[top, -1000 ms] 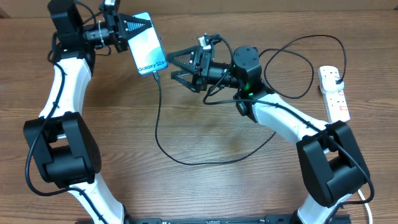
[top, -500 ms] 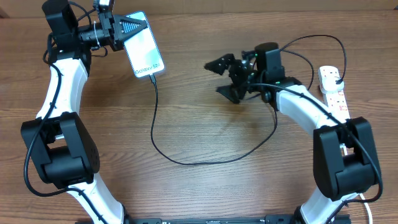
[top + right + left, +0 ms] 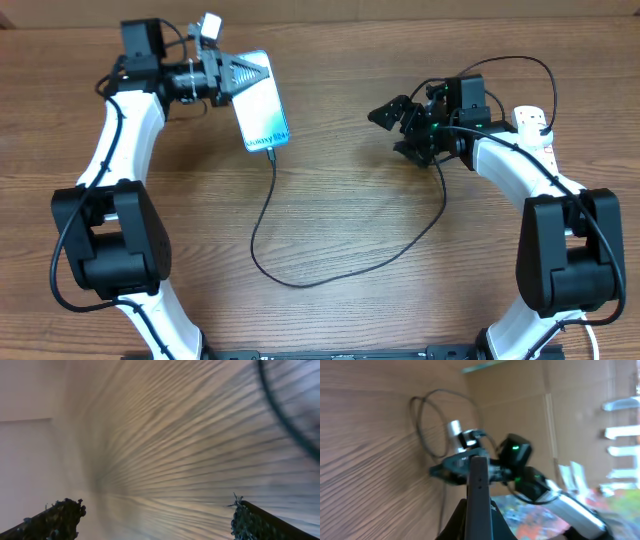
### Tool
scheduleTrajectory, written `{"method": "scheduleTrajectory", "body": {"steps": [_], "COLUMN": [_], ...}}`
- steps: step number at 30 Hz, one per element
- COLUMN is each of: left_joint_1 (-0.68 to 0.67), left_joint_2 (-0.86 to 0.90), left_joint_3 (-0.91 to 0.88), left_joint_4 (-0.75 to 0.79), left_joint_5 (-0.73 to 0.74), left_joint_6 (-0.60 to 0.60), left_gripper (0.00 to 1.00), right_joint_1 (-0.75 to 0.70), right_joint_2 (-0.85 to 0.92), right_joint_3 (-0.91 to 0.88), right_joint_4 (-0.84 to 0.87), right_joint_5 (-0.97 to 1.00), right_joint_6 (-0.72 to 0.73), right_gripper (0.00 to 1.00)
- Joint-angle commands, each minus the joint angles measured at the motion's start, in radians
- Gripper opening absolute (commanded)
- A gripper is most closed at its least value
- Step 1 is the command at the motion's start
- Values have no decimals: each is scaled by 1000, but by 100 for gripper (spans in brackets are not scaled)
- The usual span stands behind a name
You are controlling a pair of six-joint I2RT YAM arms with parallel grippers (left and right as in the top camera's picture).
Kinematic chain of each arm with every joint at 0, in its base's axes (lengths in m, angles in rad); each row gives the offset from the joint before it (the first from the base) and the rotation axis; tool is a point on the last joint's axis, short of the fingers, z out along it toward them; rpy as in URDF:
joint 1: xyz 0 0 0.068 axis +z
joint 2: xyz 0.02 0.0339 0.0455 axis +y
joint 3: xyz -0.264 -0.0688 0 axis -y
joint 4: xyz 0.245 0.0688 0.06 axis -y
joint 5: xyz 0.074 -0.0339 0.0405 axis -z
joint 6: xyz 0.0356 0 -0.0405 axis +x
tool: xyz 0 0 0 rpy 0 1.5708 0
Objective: Plug charger to phone and switch on socket
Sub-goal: 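Open the right gripper and move it right toward the power strip, then lower the phone with the left gripper onto the table center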
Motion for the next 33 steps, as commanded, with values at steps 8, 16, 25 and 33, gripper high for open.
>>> {"method": "scheduleTrajectory", "body": {"steps": [8, 16, 25, 33], "left_joint_1": [-119, -247, -321, -374], "left_joint_2": [-19, 51, 204, 288], "left_joint_3": [18, 18, 18, 18], "left_joint_4": [-256, -277, -245, -228], "left_joint_5": [-415, -465, -449, -449], "left_joint_6": [246, 213, 138, 127], "left_gripper": [4, 4, 4, 4], "right_joint_1": [-5, -5, -5, -5], "right_joint_2": [-5, -7, -8, -8], "right_joint_3": [46, 145, 164, 164], "right_joint_4": [-19, -98, -157, -163], "right_joint_5": [48, 48, 48, 49], "right_joint_6": [-111, -135, -158, -158], "right_gripper": [100, 100, 100, 100]}}
